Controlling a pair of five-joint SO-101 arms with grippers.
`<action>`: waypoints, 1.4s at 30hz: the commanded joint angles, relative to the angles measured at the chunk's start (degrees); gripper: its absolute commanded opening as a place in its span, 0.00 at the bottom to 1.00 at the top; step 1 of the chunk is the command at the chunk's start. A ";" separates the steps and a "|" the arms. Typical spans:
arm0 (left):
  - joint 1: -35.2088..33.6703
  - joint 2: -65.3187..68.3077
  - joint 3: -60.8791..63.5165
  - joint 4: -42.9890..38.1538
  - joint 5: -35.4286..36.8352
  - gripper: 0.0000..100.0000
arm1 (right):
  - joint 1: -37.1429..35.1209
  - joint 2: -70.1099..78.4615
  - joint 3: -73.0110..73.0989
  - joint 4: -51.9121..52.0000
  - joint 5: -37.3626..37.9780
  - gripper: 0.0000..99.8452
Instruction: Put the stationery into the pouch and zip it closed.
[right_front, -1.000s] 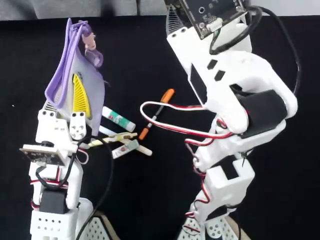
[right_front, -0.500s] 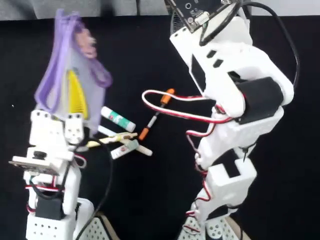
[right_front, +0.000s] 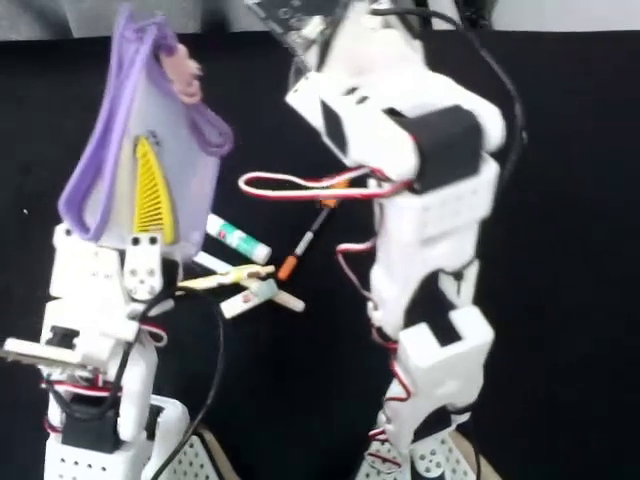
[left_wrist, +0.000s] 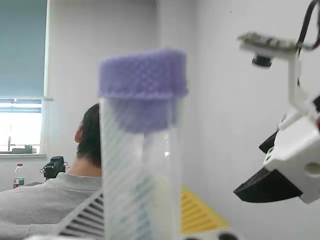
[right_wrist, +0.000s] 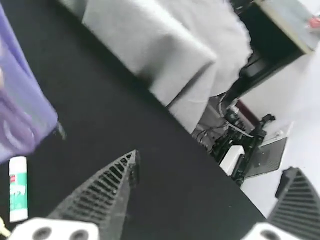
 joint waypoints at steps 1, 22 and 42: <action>-1.98 -0.53 -5.49 -0.70 1.93 0.03 | -0.97 2.68 -0.40 -0.18 1.23 0.43; -11.56 -5.80 -6.99 -5.63 13.71 0.03 | -13.54 4.79 -4.62 0.18 -13.19 0.43; -21.67 -5.45 -1.80 -6.59 27.25 0.03 | -20.92 -2.07 -5.14 1.76 -28.75 0.43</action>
